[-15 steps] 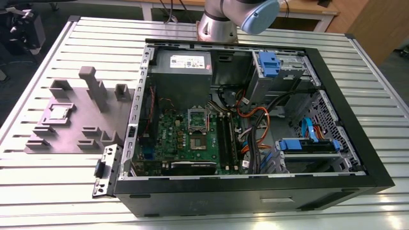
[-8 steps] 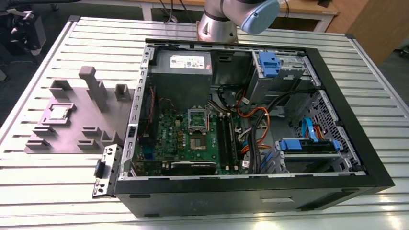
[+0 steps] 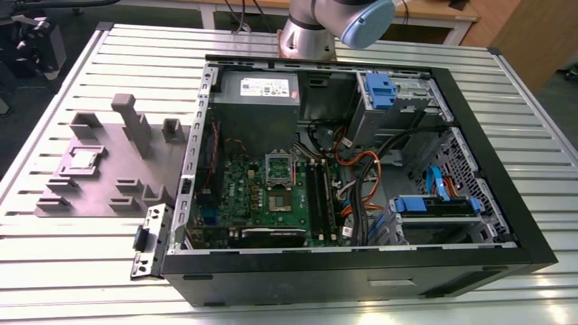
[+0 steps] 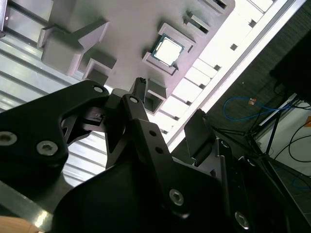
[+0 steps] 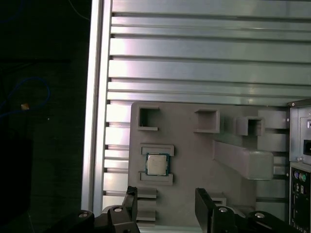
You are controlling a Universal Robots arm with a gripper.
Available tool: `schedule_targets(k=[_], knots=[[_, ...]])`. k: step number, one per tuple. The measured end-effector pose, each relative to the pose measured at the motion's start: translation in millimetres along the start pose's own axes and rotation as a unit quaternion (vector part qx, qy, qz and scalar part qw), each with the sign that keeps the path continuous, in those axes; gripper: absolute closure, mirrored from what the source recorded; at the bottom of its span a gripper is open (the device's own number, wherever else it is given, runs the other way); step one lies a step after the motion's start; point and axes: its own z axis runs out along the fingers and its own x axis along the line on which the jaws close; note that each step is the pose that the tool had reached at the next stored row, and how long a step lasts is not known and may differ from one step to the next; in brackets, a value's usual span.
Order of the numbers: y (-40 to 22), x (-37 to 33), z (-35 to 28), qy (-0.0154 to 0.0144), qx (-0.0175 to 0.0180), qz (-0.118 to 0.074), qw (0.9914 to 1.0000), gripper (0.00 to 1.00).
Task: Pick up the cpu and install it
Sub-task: 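Pick up the cpu and move it towards the insertion slot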
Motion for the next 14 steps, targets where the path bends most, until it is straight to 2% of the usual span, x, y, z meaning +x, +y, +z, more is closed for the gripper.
schedule_targets(k=[10, 14], knots=[[-1.7, 0.0, 1.2, 0.0, 0.0, -0.001, 1.0, 0.41], [-2.8, 0.0, 4.2, 0.0006, 0.0002, -0.013, 0.99992, 0.41]])
